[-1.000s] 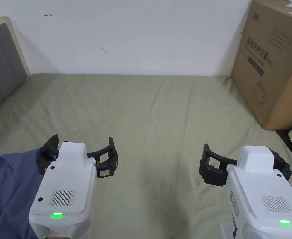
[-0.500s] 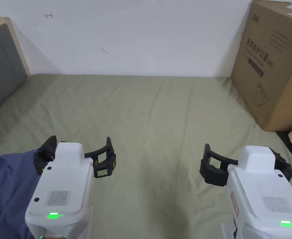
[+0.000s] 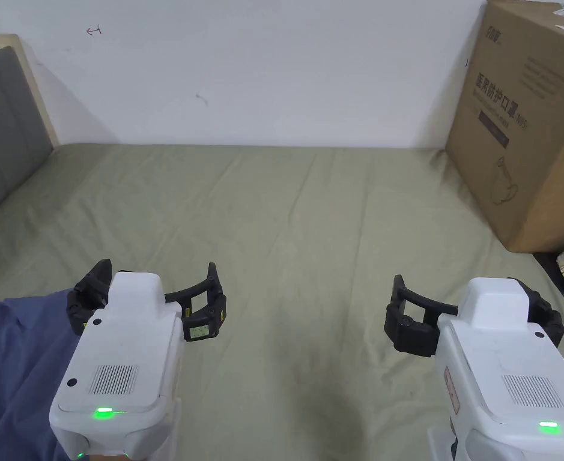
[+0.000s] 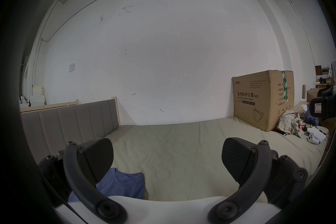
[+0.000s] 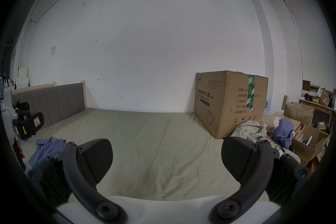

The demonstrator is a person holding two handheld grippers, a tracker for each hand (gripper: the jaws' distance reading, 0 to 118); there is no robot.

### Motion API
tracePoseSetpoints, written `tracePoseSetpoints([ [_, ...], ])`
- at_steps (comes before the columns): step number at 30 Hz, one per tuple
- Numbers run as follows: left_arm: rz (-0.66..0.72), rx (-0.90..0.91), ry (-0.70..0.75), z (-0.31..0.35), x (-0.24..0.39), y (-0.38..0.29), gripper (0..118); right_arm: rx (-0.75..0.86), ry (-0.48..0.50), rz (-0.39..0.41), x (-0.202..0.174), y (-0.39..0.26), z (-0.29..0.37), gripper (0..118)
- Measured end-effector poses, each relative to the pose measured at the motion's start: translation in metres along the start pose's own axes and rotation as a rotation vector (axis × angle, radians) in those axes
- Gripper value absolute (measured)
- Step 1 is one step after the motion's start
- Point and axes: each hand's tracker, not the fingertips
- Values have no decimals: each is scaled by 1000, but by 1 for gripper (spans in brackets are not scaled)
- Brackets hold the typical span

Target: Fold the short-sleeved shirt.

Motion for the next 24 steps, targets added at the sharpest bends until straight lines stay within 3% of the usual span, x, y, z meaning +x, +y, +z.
tracePoseSetpoints([
  [5, 12, 3, 6, 0, 1, 1, 116, -10, 2, 7, -1, 2, -1, 115],
  [7, 24, 4, 13, 1, 2, 4, 104, -6, 12, 9, -2, 2, 0, 105],
  [9, 29, 5, 10, 2, 2, 6, 70, -7, 15, 11, -3, 4, 0, 77],
  [11, 27, -4, 3, 0, 4, 8, 15, -6, 9, 16, -5, 4, -1, 21],
  [12, 24, -11, -5, 0, 3, 9, 0, -5, -2, 23, -5, 5, -2, 3],
  [24, 44, -47, 21, 2, -16, 8, 0, -5, 58, 3, -17, 13, -14, 0],
])
